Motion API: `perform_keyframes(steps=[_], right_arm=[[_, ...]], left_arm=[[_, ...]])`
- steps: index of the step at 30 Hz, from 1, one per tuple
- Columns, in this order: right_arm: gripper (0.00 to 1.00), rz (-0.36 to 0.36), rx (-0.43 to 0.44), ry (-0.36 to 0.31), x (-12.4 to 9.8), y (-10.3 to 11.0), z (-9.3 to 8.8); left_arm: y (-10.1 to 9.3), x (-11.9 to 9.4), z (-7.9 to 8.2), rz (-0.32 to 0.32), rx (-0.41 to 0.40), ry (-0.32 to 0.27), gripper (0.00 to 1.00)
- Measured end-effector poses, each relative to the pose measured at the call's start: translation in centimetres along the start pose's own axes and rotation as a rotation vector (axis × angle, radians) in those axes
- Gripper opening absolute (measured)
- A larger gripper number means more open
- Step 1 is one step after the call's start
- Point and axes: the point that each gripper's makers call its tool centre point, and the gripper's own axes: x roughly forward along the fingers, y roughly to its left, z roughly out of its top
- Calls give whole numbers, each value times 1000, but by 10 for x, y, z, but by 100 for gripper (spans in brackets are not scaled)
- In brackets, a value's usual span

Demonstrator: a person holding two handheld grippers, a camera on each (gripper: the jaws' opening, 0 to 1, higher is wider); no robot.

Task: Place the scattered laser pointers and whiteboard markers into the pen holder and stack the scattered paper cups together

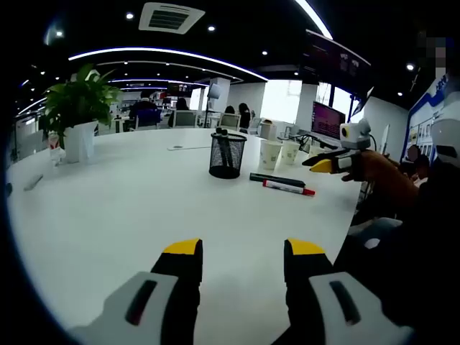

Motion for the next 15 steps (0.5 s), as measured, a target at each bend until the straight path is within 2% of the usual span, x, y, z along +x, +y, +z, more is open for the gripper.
perform_keyframes(steps=[15], right_arm=[[41, 27, -1, -13, 13, 3, 5]], left_arm=[[-7, 1, -5, -24, 27, 22, 49]])
